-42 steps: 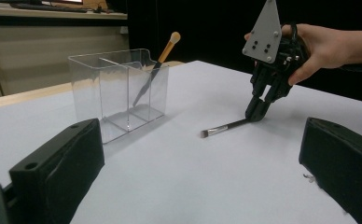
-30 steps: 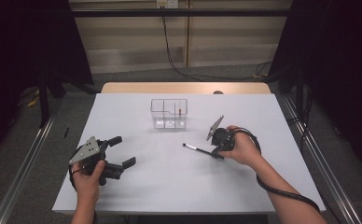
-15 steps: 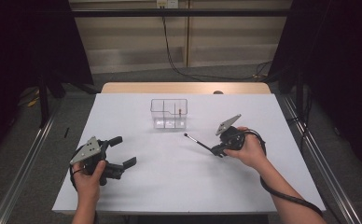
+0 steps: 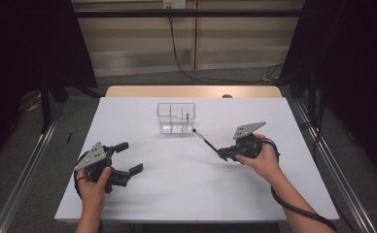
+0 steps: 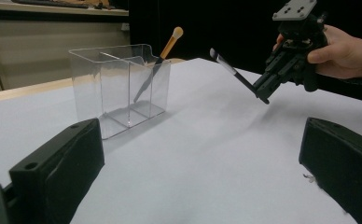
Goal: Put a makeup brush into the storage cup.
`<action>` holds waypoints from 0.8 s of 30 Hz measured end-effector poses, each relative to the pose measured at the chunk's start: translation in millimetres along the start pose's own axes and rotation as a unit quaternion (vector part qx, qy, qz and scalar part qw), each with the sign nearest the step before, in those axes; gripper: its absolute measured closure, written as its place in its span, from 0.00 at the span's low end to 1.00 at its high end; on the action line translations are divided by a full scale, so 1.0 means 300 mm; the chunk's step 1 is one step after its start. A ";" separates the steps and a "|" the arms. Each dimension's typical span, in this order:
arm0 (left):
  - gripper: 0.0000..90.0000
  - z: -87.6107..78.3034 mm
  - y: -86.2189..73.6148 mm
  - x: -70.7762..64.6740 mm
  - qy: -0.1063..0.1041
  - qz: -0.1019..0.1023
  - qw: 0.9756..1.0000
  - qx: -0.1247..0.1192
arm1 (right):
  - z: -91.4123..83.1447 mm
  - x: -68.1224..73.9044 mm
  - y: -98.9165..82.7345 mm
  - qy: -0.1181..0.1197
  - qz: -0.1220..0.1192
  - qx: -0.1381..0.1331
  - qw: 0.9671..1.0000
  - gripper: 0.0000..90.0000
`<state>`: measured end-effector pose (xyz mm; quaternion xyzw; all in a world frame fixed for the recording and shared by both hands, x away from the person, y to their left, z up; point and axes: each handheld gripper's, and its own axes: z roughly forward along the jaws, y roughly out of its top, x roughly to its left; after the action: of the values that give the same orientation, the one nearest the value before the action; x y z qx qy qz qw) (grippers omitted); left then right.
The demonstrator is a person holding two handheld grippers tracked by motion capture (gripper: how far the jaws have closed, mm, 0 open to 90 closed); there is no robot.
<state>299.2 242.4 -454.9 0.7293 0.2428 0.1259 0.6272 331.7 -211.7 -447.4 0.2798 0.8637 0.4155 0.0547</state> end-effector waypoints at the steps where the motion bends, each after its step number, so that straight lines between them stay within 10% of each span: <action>1: 0.00 0.001 0.000 0.000 -0.001 0.000 1.000 0.000 | -0.002 0.002 -0.003 0.002 0.002 -0.009 1.000 0.94; 11: 0.00 0.009 -0.003 -0.003 -0.002 -0.003 1.000 0.002 | -0.019 0.025 -0.029 0.003 0.014 -0.092 0.996 0.94; 24: 0.00 0.016 -0.005 -0.006 -0.002 -0.005 1.000 0.002 | -0.024 0.053 -0.058 0.014 0.029 -0.191 0.981 0.94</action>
<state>299.7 237.7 -457.2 0.7298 0.2458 0.1207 0.6265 308.3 -216.9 -453.5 0.2830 0.7606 0.5783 0.0833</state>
